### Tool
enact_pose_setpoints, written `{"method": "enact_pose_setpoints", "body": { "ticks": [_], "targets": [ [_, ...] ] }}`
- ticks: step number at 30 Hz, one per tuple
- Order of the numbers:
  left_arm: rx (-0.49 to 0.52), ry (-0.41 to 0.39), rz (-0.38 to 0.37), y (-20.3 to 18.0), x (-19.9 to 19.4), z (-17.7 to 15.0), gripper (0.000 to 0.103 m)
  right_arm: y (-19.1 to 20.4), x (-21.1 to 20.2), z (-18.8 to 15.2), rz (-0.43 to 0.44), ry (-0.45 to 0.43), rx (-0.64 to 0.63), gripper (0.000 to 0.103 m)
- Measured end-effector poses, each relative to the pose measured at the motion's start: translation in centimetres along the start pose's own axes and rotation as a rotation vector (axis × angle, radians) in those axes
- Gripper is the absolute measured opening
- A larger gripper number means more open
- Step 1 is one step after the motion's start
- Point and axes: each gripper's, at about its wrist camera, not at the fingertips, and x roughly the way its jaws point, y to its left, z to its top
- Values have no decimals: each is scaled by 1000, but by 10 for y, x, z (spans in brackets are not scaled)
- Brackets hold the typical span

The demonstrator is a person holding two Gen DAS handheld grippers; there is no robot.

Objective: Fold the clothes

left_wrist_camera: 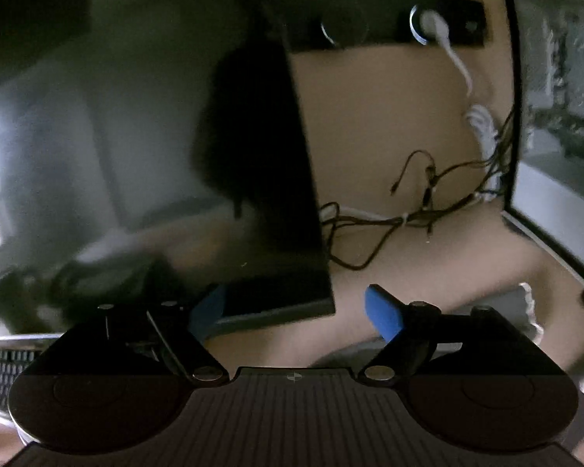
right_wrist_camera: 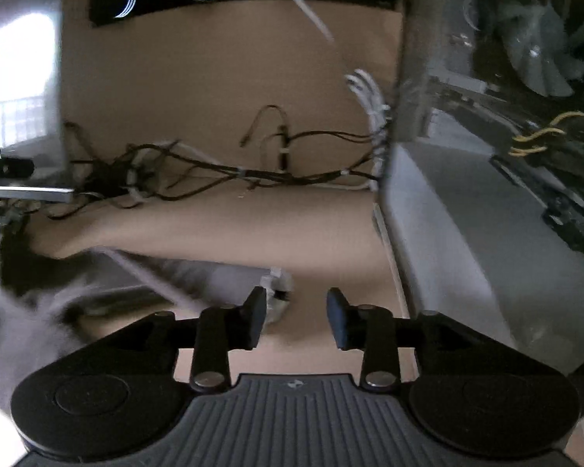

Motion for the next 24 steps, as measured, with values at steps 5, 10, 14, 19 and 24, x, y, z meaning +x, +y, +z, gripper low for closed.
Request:
{"method": "enact_pose_setpoints", "body": {
  "ticks": [5, 10, 14, 19, 24],
  "targets": [
    [-70, 213, -227, 9, -2, -48, 86, 37, -1, -25, 193, 95, -28, 41],
    [-148, 454, -204, 11, 29, -106, 86, 66, 19, -52, 283, 221, -28, 41],
    [-183, 499, -217, 17, 21, -128, 89, 71, 18, -61, 292, 255, -34, 44],
    [-158, 552, -248, 12, 6, -139, 91, 72, -4, -72, 327, 314, -75, 45],
    [-153, 611, -315, 14, -19, -150, 93, 69, -33, -90, 372, 380, -97, 54]
  ]
}}
